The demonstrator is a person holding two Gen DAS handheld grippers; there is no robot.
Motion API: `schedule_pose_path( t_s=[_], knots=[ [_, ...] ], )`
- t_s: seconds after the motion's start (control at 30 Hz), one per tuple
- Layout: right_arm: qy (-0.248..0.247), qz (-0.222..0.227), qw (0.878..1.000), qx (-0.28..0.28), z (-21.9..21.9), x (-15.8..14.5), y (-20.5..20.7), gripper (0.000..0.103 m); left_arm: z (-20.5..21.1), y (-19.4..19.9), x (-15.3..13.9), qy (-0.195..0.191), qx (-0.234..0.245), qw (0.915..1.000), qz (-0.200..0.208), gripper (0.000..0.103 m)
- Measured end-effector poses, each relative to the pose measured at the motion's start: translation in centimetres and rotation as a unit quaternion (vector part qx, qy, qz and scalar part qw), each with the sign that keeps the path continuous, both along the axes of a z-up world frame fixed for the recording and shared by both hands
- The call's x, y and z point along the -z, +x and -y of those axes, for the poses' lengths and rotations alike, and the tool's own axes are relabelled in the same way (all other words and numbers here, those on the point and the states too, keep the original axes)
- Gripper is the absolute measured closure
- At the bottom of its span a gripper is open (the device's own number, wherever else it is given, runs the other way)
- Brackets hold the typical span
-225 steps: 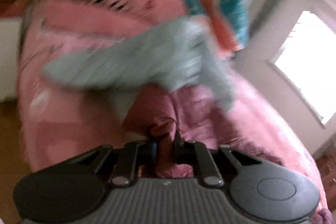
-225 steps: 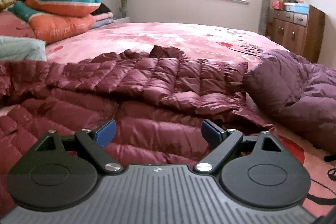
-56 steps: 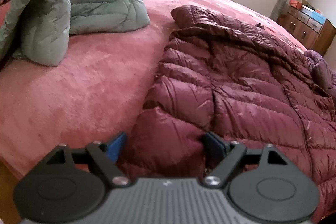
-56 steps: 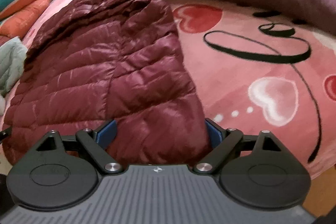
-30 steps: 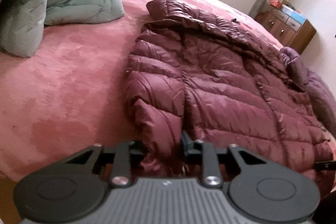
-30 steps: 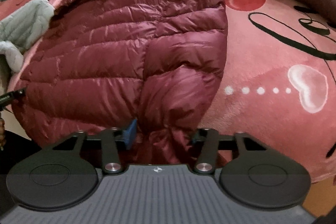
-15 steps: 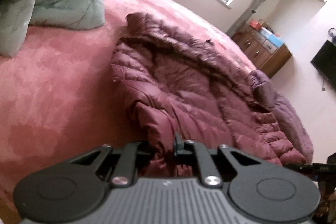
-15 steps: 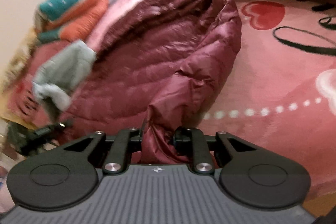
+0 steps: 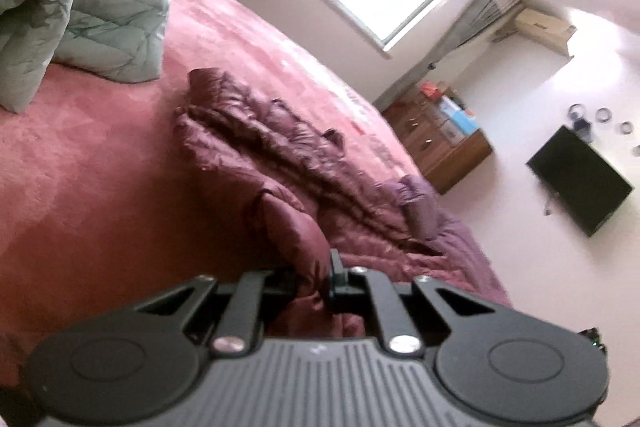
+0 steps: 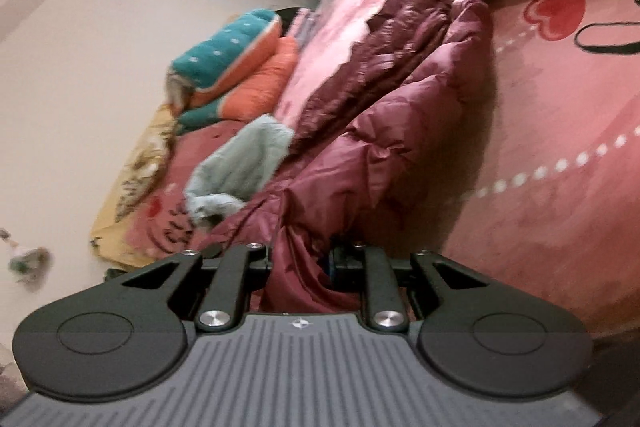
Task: Fold large clothes
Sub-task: 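Grasp the maroon jacket hem with both grippers and lift it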
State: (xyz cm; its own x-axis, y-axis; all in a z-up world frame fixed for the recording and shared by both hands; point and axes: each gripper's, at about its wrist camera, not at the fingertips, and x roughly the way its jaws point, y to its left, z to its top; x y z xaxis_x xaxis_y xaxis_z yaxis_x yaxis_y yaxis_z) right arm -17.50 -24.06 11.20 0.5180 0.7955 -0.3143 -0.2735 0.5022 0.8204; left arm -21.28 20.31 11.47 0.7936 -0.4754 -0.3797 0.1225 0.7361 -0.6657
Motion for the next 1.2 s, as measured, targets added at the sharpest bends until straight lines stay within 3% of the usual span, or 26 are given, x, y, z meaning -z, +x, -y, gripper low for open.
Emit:
schedule_pose_path(
  t_s=[0.4,0.63,0.93,1.03,1.2],
  knots=[
    [0.101,0.018,0.994,-0.035,1.6,-2.1,-3.8,0.080,-1.3,-5.2,-3.3,-0.061,0.023,0.9970,0.043,0.096],
    [0.164,0.009,0.986,-0.025,2.7,-2.1,-5.3,0.080,-2.3,-6.2,-4.3,-0.093,0.012,0.9943,0.050,0.096],
    [0.205,-0.014,0.977,0.058,5.2,-2.1,-0.4,0.080,-5.0,-1.0,-5.4,-0.148,-0.049,0.9863,0.054,0.096],
    [0.228,-0.020,0.970,0.083,6.7,-2.0,2.3,0.080,-5.9,1.3,-5.5,-0.164,-0.078,0.9819,0.052,0.096],
    [0.276,-0.054,0.950,0.136,7.5,-0.2,8.1,0.080,-6.6,6.6,-4.1,-0.180,-0.135,0.9744,0.010,0.096]
  ],
)
